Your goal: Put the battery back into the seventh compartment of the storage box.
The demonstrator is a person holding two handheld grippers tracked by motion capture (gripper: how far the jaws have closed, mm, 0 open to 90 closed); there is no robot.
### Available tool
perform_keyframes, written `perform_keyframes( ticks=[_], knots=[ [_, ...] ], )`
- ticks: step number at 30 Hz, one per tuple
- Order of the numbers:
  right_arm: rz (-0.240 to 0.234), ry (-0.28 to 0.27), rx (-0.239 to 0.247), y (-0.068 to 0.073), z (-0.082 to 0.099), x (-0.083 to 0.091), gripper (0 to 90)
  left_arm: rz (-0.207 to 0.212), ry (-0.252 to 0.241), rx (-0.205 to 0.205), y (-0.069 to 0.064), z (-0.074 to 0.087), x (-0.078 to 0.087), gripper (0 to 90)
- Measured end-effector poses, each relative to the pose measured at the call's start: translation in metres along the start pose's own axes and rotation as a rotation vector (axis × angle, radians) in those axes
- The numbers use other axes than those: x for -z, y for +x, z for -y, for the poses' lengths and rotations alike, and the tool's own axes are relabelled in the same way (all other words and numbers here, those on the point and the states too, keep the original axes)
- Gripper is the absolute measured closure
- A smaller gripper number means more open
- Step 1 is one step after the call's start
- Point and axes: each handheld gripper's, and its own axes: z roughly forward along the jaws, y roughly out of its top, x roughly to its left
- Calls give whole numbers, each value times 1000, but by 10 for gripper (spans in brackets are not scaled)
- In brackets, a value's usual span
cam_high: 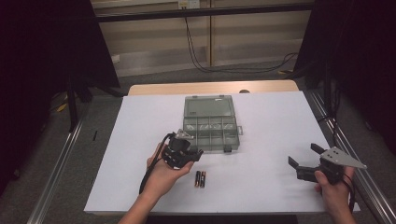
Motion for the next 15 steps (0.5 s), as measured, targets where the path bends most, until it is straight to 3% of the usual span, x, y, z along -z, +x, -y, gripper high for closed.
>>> perform_keyframes(
  ticks=[8,9,11,15],
  knots=[
    [3,3,1,0,0,0,14,13,9,-11,4,-10,-2,771],
    [4,2,3,0,0,0,14,7,-6,4,4,-11,-3,771],
    [3,3,3,0,0,0,14,18,4,-8,6,-15,-3,771],
    [2,3,4,0,0,-1,13,19,-9,6,10,-21,-6,771]
  ],
)
